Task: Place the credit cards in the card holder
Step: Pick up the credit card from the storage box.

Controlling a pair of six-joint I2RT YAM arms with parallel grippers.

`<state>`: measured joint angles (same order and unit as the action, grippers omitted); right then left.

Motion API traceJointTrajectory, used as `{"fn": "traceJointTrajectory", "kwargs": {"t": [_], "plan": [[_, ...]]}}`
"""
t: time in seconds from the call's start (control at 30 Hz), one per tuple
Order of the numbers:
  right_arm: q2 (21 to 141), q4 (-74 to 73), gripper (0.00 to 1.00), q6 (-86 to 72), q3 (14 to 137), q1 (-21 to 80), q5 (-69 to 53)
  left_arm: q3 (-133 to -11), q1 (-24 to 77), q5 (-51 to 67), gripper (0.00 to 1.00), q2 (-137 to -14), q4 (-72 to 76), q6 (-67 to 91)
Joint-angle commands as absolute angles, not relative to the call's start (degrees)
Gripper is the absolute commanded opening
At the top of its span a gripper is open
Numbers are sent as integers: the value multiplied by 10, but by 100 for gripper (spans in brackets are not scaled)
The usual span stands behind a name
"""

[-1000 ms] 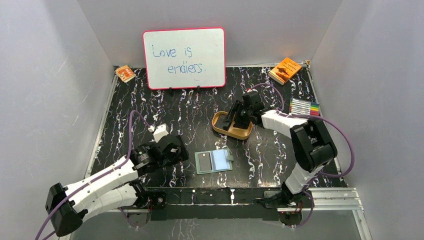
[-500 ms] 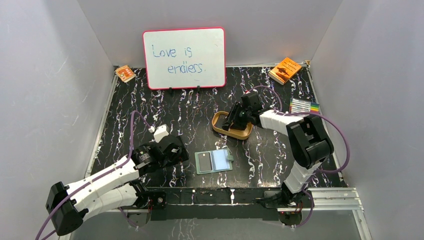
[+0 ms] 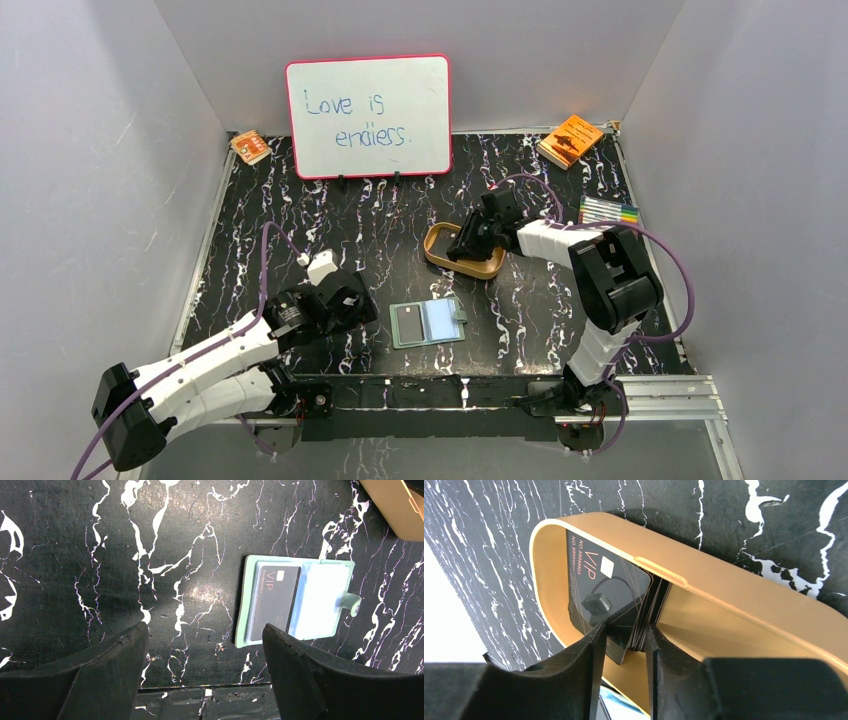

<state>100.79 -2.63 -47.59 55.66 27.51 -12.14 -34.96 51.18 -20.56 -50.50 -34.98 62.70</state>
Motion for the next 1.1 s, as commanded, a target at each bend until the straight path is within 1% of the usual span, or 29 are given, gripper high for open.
{"fn": "traceJointTrajectory", "kwargs": {"t": [0.0, 0.13, 0.37, 0.4, 0.5, 0.67, 0.8, 1.07], "plan": [[1001, -15, 39, -466, 561, 275, -118, -345, 514, -214, 80, -505, -361, 632], [991, -9, 34, -468, 548, 273, -119, -344, 514, -214, 80, -505, -360, 634], [971, -7, 30, -472, 530, 269, -120, -345, 514, -210, 79, -511, -359, 634], [964, -5, 26, -472, 519, 264, -122, -345, 514, -209, 79, -511, -358, 634], [952, -5, 23, -472, 507, 260, -123, -344, 514, -207, 78, -512, -356, 634], [926, -5, 13, -474, 485, 255, -129, -344, 514, -204, 77, -512, -356, 635], [886, -22, 1, -478, 481, 253, -132, -345, 514, -207, 76, -506, -360, 632], [832, -54, 0, -489, 483, 247, -142, -350, 514, -209, 75, -511, -359, 631]]}}
